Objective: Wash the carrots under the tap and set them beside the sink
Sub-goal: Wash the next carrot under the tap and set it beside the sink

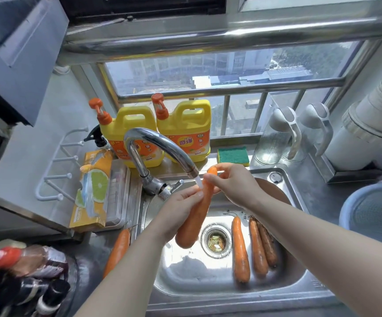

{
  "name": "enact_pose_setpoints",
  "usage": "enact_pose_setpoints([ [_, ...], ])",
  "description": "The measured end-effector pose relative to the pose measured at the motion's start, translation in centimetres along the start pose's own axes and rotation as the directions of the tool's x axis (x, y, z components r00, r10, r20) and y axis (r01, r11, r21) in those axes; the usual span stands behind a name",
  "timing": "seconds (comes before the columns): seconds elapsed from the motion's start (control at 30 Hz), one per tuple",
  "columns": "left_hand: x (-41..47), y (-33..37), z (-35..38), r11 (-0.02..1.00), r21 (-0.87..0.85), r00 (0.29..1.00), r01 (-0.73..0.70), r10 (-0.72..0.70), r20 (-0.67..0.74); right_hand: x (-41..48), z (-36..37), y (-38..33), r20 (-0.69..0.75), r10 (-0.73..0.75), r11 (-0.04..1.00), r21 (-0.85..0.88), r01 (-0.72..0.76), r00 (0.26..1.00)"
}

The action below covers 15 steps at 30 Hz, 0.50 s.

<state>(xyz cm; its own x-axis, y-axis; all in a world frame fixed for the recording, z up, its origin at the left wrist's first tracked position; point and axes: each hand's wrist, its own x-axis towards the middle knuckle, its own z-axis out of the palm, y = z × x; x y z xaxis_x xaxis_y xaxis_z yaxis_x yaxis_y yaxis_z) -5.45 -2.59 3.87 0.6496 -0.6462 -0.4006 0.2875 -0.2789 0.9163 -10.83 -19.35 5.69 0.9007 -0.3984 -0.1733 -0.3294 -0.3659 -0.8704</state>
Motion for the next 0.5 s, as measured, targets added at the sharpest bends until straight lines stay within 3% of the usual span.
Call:
enact_pose_setpoints([
  [0.1, 0.11, 0.06, 0.4, 0.998, 0.059, 0.998, -0.005, 0.008, -0.055, -0.11, 0.08, -0.06, -0.007, 0.005, 1.0, 0.011, -0.005, 1.0],
  [0.23, -0.02, 0.06, -0.04, 0.999, 0.045, 0.999, 0.002, -0.004, 0.047, -0.33, -0.44, -0.05, 0.013, 0.01, 1.0, -0.006, -0.01, 1.0],
  [0.37, -0.09, 0.07, 0.57, 1.0, 0.01, 0.998, -0.029, 0.029, -0.061, -0.12, 0.08, -0.3, -0.023, 0.009, 1.0, -0.005, -0.009, 1.0],
  [0.5, -0.21, 0.06, 0.01, 0.999, 0.022, 0.998, -0.025, 0.023, 0.055, -0.27, -0.22, -0.29, -0.004, 0.009, 1.0, -0.009, -0.009, 1.0],
])
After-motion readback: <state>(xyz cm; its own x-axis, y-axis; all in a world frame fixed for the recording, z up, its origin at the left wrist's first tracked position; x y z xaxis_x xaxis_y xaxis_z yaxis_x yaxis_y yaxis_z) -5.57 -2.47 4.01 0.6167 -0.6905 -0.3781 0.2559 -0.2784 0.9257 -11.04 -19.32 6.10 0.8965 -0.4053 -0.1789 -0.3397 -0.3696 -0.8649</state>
